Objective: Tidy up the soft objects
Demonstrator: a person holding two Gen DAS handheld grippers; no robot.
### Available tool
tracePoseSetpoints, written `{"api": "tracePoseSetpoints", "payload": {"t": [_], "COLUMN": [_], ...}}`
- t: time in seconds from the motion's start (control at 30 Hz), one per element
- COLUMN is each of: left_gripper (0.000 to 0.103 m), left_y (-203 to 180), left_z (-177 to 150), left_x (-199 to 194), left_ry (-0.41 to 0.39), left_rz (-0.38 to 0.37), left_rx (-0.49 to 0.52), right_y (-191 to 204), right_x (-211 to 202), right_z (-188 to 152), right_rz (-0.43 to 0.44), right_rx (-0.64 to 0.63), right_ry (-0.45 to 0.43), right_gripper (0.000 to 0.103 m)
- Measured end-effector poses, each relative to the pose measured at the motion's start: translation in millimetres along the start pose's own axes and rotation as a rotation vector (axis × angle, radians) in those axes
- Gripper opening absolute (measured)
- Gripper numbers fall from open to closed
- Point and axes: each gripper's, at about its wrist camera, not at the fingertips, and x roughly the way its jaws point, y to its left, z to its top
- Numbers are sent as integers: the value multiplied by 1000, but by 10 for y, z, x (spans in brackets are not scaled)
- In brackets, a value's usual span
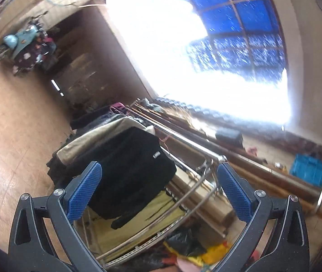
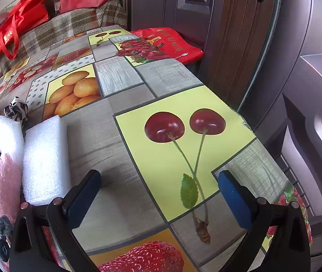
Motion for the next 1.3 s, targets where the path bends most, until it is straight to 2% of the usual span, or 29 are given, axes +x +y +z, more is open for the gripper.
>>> {"api": "tracePoseSetpoints", "payload": {"t": [0.1, 0.23, 0.53, 0.67, 0.77, 0.87, 0.93, 1.0, 1.07, 1.2, 1.3], "left_gripper": [103, 103, 103, 103, 103, 103, 103, 103, 103, 103, 103], "left_y": [161, 161, 71, -10, -30, 12, 39, 54, 44, -233, -608], "left_z": [160, 218, 105, 249, 488, 741, 831, 854, 790, 426, 70], "left_x": [66, 158, 280, 336, 312, 193, 93, 9, -61, -86, -76], "left_ry": [-79, -129, -96, -114, -198, -323, -400, -446, -455, -414, -318], "left_rz": [64, 116, 75, 74, 126, 214, 268, 291, 264, 143, -1], "left_rx": [-106, -87, -58, 1, 43, 100, 166, 225, 263, 380, 403], "right_y": [2, 1, 2, -1, 2, 0, -1, -8, -6, -2, -1], "right_x": [2, 0, -1, -2, -2, -1, -3, -6, -4, -2, -2], "right_z": [1, 0, 0, 0, 0, 0, -1, -2, -3, -1, -1], "right_rz": [0, 0, 0, 0, 0, 1, 0, 0, 0, 0, 0], "right_rx": [0, 0, 0, 0, 0, 1, 0, 1, 0, 0, 0], "right_ry": [0, 0, 0, 0, 0, 0, 0, 0, 0, 0, 0], "right_gripper": [103, 103, 103, 103, 103, 103, 103, 103, 103, 103, 103]}}
